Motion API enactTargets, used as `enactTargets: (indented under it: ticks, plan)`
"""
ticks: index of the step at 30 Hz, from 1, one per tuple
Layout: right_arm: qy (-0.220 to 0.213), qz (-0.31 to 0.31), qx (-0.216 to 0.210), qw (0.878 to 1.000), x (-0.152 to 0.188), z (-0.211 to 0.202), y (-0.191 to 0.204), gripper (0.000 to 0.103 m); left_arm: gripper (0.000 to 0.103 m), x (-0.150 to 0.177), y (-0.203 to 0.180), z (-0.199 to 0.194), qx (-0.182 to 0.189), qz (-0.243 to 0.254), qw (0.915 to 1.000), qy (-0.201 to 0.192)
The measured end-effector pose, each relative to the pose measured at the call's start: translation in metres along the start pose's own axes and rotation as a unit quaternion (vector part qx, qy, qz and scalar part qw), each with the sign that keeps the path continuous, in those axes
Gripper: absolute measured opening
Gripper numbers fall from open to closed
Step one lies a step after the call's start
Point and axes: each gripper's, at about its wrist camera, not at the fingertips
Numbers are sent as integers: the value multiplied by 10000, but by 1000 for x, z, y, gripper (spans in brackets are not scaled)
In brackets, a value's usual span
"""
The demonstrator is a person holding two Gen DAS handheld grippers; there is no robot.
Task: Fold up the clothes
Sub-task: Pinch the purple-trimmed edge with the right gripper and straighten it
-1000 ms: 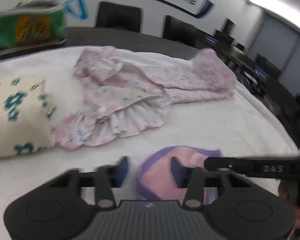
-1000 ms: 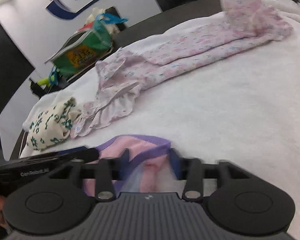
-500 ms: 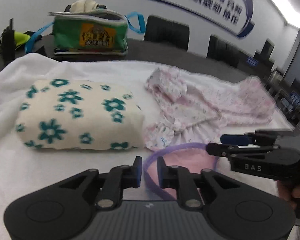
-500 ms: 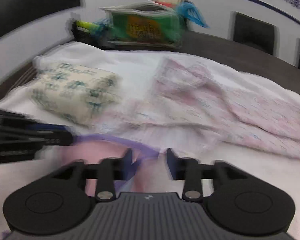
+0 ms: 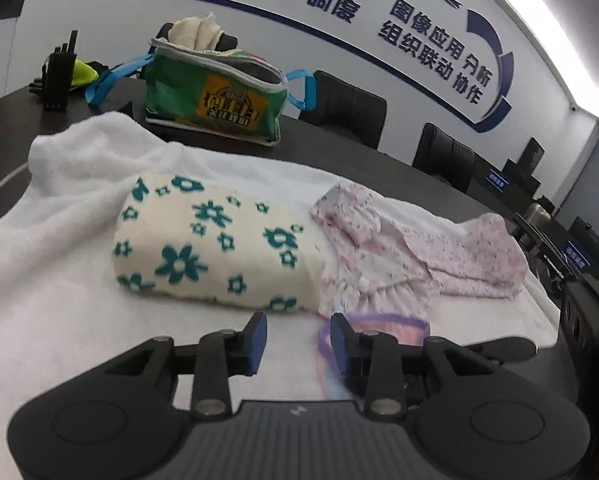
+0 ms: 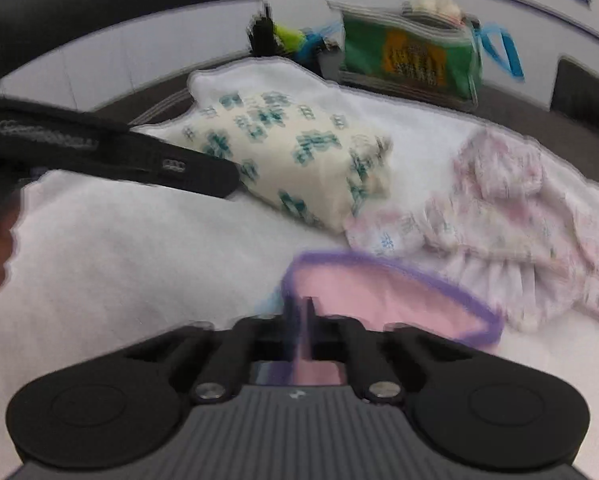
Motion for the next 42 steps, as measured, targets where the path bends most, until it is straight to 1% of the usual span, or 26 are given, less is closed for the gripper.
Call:
enactTargets:
  ticks: [3, 7, 8, 11, 12, 13, 14, 15, 16, 18, 21, 24, 26, 27, 28, 29, 30, 31, 33, 34, 35, 37, 38, 40, 41, 42]
  plan:
    - [-12, 241, 40, 9997, 6, -7, -14, 1, 34, 7, -5, 8, 49, 150, 9998, 103]
    - [-62, 303, 226, 9993, 6, -12, -15, 1, 34, 16, -16, 28, 132, 286, 9990, 310]
    - [-75, 317, 274, 9991, 6, -14, -15, 6, 34, 19, -19, 35, 129, 335, 9986, 393]
    - [-264, 481, 406, 9977, 7, -27, -23, 31, 31, 26, -30, 53, -23, 637, 9962, 587]
    - [-388, 561, 490, 9965, 8, -33, -28, 32, 31, 28, -34, 57, -90, 778, 9954, 549]
    - [-513, 641, 574, 9950, 10, -40, -33, 32, 31, 29, -38, 59, -143, 924, 9944, 487]
    - [-511, 665, 802, 9932, 11, -43, -36, 32, 27, 30, -42, 61, -194, 1031, 9934, 461]
    - [-526, 674, 855, 9927, 15, -46, -36, 31, 24, 31, -45, 62, -230, 1143, 9922, 446]
    - [-544, 681, 881, 9923, 19, -49, -35, 30, 15, 32, -49, 64, -260, 1265, 9907, 428]
    - [-582, 696, 932, 9915, 26, -55, -34, 4, 14, 37, -56, 67, -349, 1479, 9878, 343]
    - [-639, 717, 1009, 9902, 37, -64, -33, 3, 15, 41, -59, 58, -348, 1651, 9854, 221]
    - [-696, 739, 1086, 9889, 48, -73, -32, 5, 18, 40, -52, 30, -90, 1451, 9893, 93]
    - [-733, 754, 1137, 9879, 55, -80, -31, 9, 34, 42, -44, -1, 175, 1132, 9934, -105]
    - [-752, 761, 1163, 9874, 59, -83, -31, 16, 36, 44, -41, -11, 319, 967, 9947, -148]
    - [-713, 861, 974, 9889, 62, -85, -31, 22, 37, 47, -40, -20, 470, 841, 9952, -167]
    - [-665, 973, 756, 9901, 66, -86, -31, 38, 37, 50, -39, -28, 621, 715, 9953, -186]
    - [-607, 1013, 665, 9908, 68, -83, -30, 44, 37, 53, -41, -33, 679, 664, 9953, -179]
    - [-547, 1042, 592, 9913, 71, -78, -29, 43, 37, 57, -44, -36, 663, 694, 9953, -159]
    - [-449, 922, 716, 9922, 75, -67, -23, 5, 37, 69, -49, -44, 528, 828, 9950, -167]
    - [-448, 852, 859, 9916, 77, -64, -20, 5, 37, 75, -51, -49, 454, 898, 9948, -176]
    - [-468, 914, 863, 9910, 79, -67, -20, 5, 38, 82, -50, -56, 451, 915, 9946, -194]
    - [-513, 1074, 833, 9894, 82, -76, -22, 7, 42, 96, -40, -69, 677, 786, 9945, -157]
    - [-633, 1092, 845, 9884, 83, -84, -20, 10, 46, 102, -32, -73, 894, 672, 9937, -57]
    - [-903, 947, 686, 9890, 82, -103, -10, 22, 48, 115, -16, -81, 1408, 407, 9890, 211]
    - [-1013, 854, 564, 9896, 80, -111, -5, 33, 48, 122, -10, -84, 1716, 373, 9839, 321]
    - [-1124, 762, 443, 9898, 78, -119, 0, 38, 48, 128, -7, -88, 1921, 392, 9800, 330]
Point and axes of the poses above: each gripper's, at about its wrist camera, not at the fingertips, and z roughly the way its jaws point, y to its left, x to its underside, and after that the axes turned 1 degree about y, right-handed
